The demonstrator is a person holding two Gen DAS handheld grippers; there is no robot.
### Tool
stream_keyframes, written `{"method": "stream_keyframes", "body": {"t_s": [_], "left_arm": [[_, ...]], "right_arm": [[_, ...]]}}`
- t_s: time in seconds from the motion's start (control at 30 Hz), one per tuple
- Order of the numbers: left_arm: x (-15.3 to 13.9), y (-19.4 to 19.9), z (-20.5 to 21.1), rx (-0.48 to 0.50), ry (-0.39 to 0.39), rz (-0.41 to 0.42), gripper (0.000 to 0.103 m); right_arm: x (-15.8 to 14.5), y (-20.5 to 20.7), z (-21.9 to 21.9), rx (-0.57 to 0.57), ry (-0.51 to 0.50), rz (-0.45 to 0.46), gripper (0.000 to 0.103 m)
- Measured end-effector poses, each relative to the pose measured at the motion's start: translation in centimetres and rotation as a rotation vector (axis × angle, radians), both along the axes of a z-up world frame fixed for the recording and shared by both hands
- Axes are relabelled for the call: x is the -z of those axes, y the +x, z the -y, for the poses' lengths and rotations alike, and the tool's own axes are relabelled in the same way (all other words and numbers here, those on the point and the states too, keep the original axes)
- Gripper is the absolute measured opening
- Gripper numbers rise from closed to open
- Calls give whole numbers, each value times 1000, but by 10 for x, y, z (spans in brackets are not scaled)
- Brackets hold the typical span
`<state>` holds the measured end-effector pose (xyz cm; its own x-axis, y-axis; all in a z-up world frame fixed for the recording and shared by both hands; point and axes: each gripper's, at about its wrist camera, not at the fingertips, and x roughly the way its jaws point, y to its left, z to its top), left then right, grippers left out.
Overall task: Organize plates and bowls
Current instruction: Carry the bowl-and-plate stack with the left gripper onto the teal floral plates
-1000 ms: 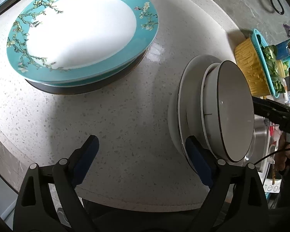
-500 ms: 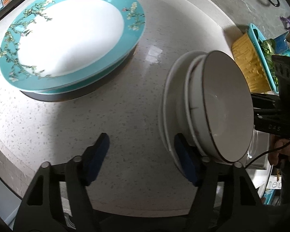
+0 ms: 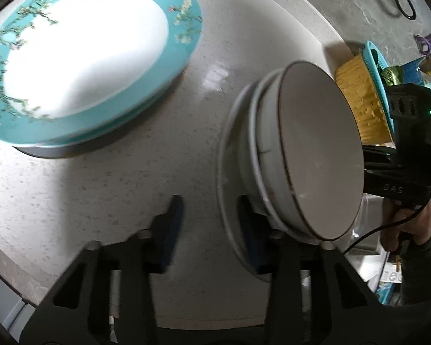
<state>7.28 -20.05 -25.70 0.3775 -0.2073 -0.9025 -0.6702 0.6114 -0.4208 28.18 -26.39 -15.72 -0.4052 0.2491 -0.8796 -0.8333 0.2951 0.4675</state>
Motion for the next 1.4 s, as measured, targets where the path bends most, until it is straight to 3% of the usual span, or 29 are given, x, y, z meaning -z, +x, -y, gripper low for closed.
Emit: {"method": "stream_keyframes", "body": {"t_s": [0.03,0.1,0.9,1.4], "left_arm": [[0,3,2,9,-2,1,26],[-2,7,3,8,-4,20,17],[-16,-11,0,3,23,25,13],[-59,-21,-2,48,39,45,13]], "right_arm": [[1,-2,-2,2,3,-7,17],[0,-3,-2,12,7,-8,15],[-2,-16,6,93,-12,-2,14],[-42,-25,7,138,2,19,15]]}}
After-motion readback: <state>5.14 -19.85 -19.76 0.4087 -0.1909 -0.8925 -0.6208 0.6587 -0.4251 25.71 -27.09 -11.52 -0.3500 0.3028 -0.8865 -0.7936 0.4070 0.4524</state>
